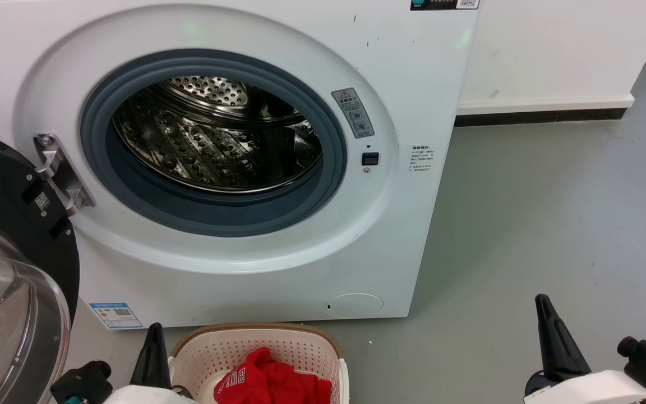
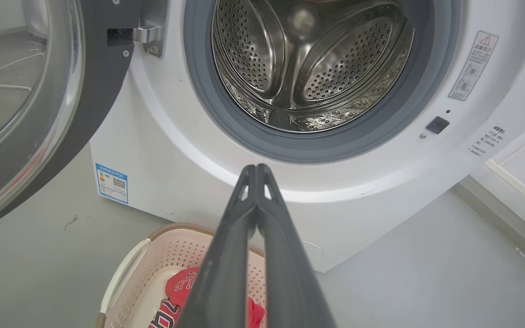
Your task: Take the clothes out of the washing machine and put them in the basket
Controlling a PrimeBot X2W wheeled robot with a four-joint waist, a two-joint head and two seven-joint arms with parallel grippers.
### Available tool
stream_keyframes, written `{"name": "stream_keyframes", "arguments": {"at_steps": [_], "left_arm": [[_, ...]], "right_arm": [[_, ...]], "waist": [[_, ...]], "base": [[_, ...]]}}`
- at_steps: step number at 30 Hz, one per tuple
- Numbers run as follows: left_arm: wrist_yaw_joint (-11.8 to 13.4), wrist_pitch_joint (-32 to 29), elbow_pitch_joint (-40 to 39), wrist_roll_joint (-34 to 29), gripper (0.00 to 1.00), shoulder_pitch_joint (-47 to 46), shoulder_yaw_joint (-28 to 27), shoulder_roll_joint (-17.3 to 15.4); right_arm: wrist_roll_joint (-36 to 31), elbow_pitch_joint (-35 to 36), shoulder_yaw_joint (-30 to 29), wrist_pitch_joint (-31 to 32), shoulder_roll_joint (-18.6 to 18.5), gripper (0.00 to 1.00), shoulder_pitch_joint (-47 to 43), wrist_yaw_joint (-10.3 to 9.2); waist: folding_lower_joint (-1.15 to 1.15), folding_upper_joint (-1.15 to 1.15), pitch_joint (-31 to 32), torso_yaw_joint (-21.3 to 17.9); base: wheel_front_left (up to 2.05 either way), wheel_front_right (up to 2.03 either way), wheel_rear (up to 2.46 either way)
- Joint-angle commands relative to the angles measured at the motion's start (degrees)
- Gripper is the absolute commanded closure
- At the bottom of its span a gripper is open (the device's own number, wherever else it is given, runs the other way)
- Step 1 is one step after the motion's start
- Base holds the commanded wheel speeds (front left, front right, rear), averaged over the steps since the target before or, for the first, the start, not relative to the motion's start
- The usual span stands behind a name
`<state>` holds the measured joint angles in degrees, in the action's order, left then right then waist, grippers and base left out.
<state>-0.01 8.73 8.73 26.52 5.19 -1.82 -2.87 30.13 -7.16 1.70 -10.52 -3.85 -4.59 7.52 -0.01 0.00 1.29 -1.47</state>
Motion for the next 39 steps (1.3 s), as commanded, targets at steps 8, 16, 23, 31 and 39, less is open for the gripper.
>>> {"name": "stream_keyframes", "arguments": {"at_steps": [8,16,23,31,39], "left_arm": [[-1.2,-2.0,0.1,9.0,1.0,-3.0,-0.7,0.0],[-2.0,-3.6,0.7,16.0,1.0,-4.1,-1.2,0.0],[-2.6,-5.0,1.2,21.7,1.0,-5.0,-1.6,0.0],[-3.2,-6.2,1.7,27.0,1.0,-5.8,-2.0,0.0],[-3.9,-7.6,2.2,32.6,1.0,-6.7,-2.4,0.0]], "right_arm": [[9.2,-0.3,-0.6,1.7,-0.8,1.0,3.0,-0.01],[16.2,-1.0,-1.0,3.2,-1.0,1.0,3.9,-0.02],[21.8,-1.6,-1.4,4.5,-1.1,1.0,4.7,-0.02],[27.0,-2.2,-1.8,5.6,-1.1,1.0,5.6,-0.02],[32.5,-2.9,-2.3,6.9,-1.2,1.0,6.4,-0.02]], "waist": [[0.0,0.0,-0.1,0.1],[0.0,0.0,-0.2,0.2],[0.0,0.0,-0.3,0.3],[0.0,0.0,-0.4,0.4],[0.0,0.0,-0.6,0.5]], "base": [[0.0,0.0,0.0],[0.0,0.0,0.0],[0.0,0.0,0.0],[0.0,0.0,0.0],[0.0,0.0,0.0]]}}
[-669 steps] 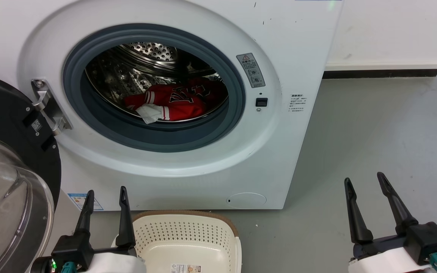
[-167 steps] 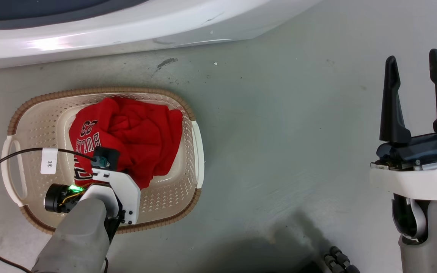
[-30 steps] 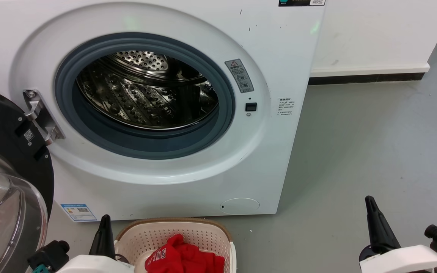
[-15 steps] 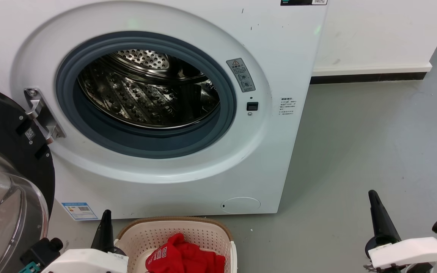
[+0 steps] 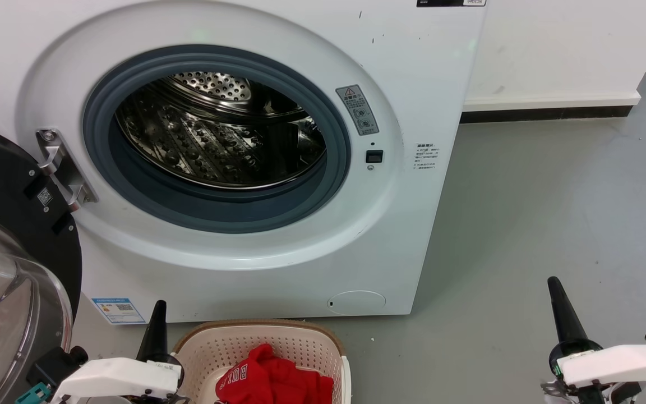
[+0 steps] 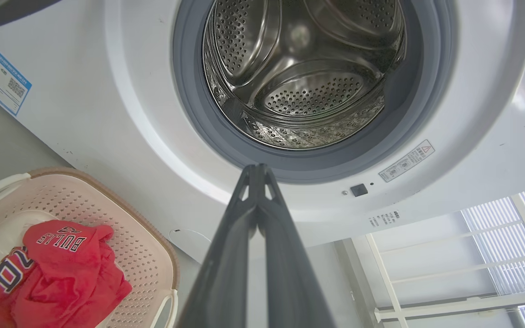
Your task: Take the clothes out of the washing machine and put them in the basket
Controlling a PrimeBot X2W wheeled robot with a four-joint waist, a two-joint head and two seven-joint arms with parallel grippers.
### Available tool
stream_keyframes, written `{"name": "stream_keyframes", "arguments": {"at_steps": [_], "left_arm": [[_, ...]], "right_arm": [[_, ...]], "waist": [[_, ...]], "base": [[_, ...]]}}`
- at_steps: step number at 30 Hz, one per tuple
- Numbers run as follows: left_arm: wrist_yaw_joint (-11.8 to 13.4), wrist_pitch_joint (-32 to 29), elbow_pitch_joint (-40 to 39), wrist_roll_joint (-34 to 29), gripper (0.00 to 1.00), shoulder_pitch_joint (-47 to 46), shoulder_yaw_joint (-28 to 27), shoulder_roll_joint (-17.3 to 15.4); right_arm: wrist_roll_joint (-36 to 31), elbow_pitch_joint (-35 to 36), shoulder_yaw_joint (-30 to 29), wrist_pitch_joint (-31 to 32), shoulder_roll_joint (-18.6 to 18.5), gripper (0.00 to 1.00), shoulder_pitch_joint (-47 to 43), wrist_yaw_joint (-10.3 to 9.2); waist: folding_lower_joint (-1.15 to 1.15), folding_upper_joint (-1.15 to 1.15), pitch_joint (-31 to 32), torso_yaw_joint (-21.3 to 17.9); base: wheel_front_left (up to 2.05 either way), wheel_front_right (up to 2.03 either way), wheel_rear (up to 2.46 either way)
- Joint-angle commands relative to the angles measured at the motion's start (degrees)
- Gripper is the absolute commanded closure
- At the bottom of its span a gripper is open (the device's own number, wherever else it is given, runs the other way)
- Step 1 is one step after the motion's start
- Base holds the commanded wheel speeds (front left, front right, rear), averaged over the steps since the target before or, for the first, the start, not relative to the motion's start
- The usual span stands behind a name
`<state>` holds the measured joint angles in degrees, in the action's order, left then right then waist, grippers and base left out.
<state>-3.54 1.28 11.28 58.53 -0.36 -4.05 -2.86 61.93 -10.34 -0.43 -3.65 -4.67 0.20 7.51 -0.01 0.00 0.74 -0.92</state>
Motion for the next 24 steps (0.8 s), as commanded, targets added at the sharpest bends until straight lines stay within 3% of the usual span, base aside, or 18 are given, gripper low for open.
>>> {"name": "stream_keyframes", "arguments": {"at_steps": [1,24], "left_arm": [[-0.4,-0.2,-0.2,1.3,1.0,-1.2,-0.3,0.0],[-2.0,-3.6,1.0,15.2,1.0,-3.4,-1.3,0.0]], "right_arm": [[1.3,0.2,-0.2,0.2,-0.4,1.0,1.7,-0.01],[14.7,-1.4,-1.7,3.7,-0.3,1.0,3.7,-0.02]], "waist": [[0.01,0.0,0.0,0.0],[0.01,0.0,-0.3,0.3]], "base": [[0.0,0.0,0.0],[0.0,0.0,0.0]]}}
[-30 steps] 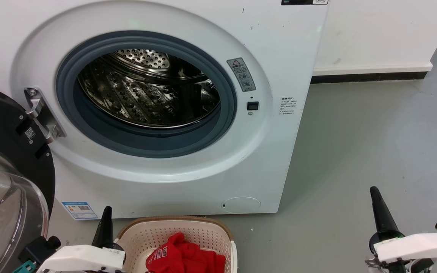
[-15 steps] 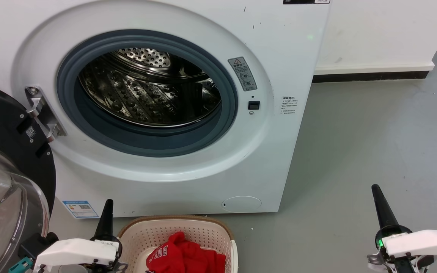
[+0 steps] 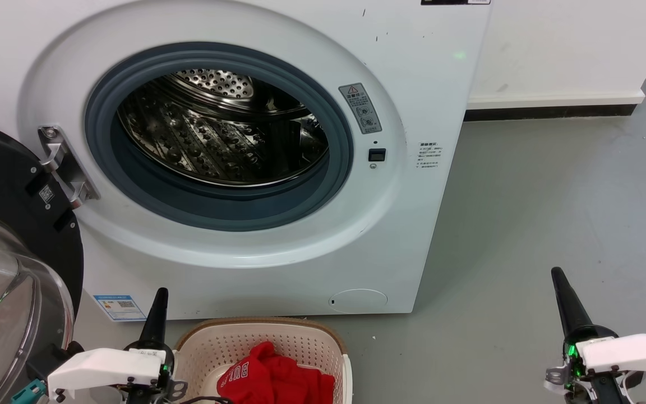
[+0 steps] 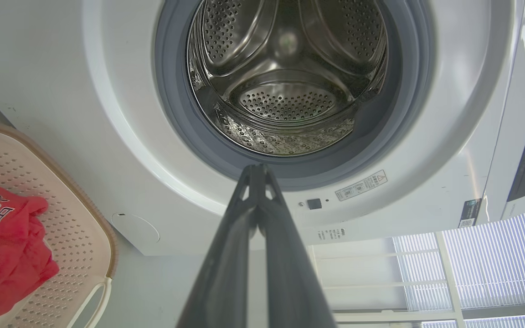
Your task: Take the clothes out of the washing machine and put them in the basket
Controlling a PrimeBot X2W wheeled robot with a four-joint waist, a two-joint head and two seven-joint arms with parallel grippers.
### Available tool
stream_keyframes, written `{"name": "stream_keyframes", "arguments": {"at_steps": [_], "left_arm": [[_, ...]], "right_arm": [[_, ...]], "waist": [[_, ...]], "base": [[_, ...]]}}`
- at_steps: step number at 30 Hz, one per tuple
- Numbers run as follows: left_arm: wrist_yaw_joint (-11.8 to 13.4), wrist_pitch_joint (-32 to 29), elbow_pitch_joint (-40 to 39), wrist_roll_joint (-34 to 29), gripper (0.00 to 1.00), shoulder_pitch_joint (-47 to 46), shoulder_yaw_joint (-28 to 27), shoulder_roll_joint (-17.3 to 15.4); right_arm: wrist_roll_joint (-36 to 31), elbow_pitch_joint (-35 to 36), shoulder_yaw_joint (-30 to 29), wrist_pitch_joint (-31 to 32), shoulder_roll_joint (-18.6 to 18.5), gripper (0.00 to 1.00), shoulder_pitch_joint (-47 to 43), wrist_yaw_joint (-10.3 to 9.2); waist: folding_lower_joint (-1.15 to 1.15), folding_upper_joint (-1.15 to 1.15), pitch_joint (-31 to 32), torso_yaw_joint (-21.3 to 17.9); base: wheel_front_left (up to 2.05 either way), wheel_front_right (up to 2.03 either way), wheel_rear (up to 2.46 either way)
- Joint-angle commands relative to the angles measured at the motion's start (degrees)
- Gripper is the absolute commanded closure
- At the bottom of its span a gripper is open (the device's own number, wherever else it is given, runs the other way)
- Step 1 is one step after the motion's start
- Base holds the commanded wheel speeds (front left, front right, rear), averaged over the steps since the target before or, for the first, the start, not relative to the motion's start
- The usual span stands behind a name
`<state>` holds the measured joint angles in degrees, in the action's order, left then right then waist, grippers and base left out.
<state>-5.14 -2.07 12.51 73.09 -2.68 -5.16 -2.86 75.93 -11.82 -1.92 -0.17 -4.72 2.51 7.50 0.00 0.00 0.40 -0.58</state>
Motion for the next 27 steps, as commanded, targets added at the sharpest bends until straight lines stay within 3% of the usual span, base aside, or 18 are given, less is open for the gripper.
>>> {"name": "stream_keyframes", "arguments": {"at_steps": [1,27], "left_arm": [[-0.5,-0.3,-0.1,1.2,1.0,-1.2,-0.2,0.0],[-2.0,-3.4,1.1,14.0,1.0,-3.1,-1.1,0.0]], "right_arm": [[1.2,0.0,-0.2,0.3,-0.2,1.0,1.5,-0.01],[13.4,-1.6,-1.8,3.7,0.1,1.0,3.2,-0.01]], "waist": [[0.0,0.0,0.0,0.0],[0.0,0.0,-0.4,0.4]], "base": [[0.0,0.0,0.0],[0.0,0.0,0.0]]}}
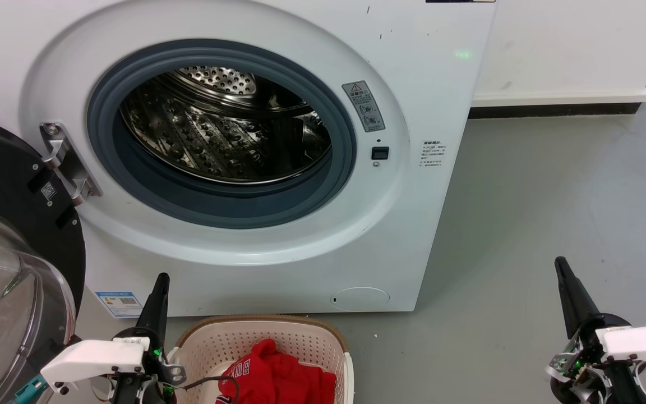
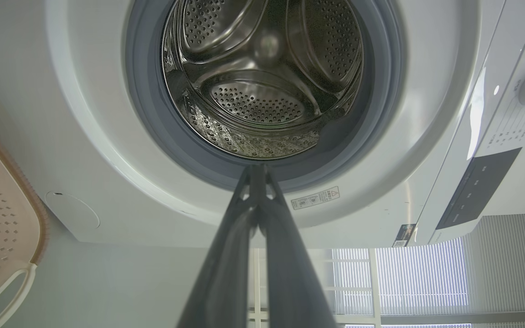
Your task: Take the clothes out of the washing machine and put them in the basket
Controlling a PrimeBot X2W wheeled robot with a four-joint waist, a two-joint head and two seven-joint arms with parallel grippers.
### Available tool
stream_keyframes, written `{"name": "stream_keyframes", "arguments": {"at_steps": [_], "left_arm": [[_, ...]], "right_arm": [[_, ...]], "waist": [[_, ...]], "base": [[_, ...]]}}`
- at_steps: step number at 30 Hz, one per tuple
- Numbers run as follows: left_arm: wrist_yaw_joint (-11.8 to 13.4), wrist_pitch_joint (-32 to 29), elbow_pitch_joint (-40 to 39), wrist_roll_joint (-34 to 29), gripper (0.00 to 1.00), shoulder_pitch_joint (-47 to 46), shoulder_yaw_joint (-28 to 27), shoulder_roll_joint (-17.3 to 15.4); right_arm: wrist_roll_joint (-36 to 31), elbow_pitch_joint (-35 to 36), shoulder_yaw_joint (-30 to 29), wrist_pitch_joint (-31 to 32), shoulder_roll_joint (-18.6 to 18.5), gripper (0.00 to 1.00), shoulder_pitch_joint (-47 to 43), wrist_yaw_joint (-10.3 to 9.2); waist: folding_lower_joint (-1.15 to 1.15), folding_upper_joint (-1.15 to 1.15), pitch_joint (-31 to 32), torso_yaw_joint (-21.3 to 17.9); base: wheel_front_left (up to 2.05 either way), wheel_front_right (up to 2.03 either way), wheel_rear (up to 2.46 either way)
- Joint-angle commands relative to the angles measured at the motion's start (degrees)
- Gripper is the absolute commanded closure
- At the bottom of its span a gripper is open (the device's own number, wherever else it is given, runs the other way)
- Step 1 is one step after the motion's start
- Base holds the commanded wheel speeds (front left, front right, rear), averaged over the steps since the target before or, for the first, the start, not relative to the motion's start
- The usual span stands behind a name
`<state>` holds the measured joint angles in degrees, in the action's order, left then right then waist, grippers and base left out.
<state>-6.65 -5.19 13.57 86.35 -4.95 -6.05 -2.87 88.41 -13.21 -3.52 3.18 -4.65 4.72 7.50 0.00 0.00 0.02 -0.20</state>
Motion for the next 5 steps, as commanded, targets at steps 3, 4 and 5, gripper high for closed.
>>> {"name": "stream_keyframes", "arguments": {"at_steps": [3,4,5], "left_arm": [[-0.6,-0.6,0.2,2.1,1.0,-1.1,-0.4,0.0],[-0.6,-0.7,0.3,2.5,1.0,-1.2,-0.4,0.0],[-0.6,-0.8,0.3,2.9,1.0,-1.2,-0.4,0.0]], "right_arm": [[2.1,-0.3,-0.4,0.6,0.1,1.0,1.3,-0.01],[2.5,-0.4,-0.4,0.8,0.1,1.0,1.3,-0.02],[2.9,-0.4,-0.5,0.9,0.1,1.0,1.4,-0.02]], "waist": [[0.0,0.0,0.0,0.1],[0.0,0.0,-0.1,0.1],[0.0,0.0,-0.1,0.1]], "base": [[0.0,0.0,0.0],[0.0,0.0,0.0],[0.0,0.0,0.0]]}}
